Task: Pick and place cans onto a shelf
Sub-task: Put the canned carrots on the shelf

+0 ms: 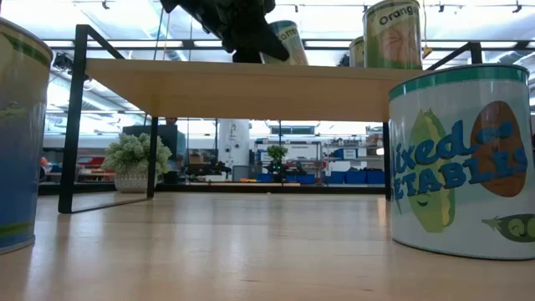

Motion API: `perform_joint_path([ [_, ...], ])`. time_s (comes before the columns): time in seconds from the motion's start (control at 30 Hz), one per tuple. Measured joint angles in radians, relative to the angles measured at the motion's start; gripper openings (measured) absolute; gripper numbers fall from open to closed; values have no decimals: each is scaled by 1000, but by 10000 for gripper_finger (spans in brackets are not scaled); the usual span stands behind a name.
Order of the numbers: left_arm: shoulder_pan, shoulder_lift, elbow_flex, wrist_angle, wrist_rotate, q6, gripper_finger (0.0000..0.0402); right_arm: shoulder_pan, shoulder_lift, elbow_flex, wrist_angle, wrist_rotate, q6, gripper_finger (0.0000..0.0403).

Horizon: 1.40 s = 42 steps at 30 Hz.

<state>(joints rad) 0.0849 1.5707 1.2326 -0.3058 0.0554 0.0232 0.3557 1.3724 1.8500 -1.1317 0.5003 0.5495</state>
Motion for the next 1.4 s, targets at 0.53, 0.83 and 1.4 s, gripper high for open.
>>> perform_joint_path([
  [0.53,-24,0,16,1,-31,22,391,0,1,0,9,6,16,373],
  [0.83,-24,0,73,-23,-48,19,397,0,2,0,9,6,16,373],
  [1.4,-56,-13,287,-419,-110,94,398,2,2,0,8,25,26,373],
])
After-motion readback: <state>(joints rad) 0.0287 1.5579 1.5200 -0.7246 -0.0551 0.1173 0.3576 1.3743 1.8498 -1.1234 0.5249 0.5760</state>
